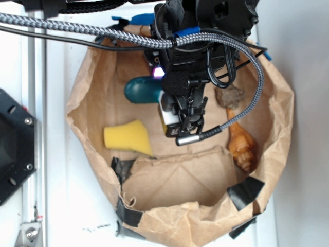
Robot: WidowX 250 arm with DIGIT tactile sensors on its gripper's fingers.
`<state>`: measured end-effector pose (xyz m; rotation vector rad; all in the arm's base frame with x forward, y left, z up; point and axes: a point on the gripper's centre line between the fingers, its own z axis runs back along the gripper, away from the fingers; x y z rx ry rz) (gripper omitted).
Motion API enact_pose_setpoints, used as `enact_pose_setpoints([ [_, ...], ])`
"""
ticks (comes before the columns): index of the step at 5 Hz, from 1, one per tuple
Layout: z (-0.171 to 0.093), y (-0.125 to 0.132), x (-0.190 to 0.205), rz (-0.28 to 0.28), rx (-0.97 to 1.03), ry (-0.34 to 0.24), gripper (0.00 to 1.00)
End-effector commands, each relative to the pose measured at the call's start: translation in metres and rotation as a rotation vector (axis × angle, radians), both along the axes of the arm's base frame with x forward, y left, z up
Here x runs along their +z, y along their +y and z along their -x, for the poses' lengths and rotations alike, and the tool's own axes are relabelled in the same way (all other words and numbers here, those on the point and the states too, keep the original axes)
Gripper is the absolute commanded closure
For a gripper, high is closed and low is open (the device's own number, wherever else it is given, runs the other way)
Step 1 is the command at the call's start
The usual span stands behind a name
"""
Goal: Grab the plastic pickle.
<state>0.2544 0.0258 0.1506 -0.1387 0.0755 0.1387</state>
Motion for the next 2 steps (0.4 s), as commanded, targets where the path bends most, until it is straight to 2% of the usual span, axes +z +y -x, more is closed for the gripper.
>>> enact_pose_setpoints([
  [1, -0.0034, -0.0043, 0.0299, -0.045, 0.033, -0.201, 1.00],
  [2, -0.0020, -0.0088, 0.0234, -0.114, 0.017, -0.196, 0.02],
])
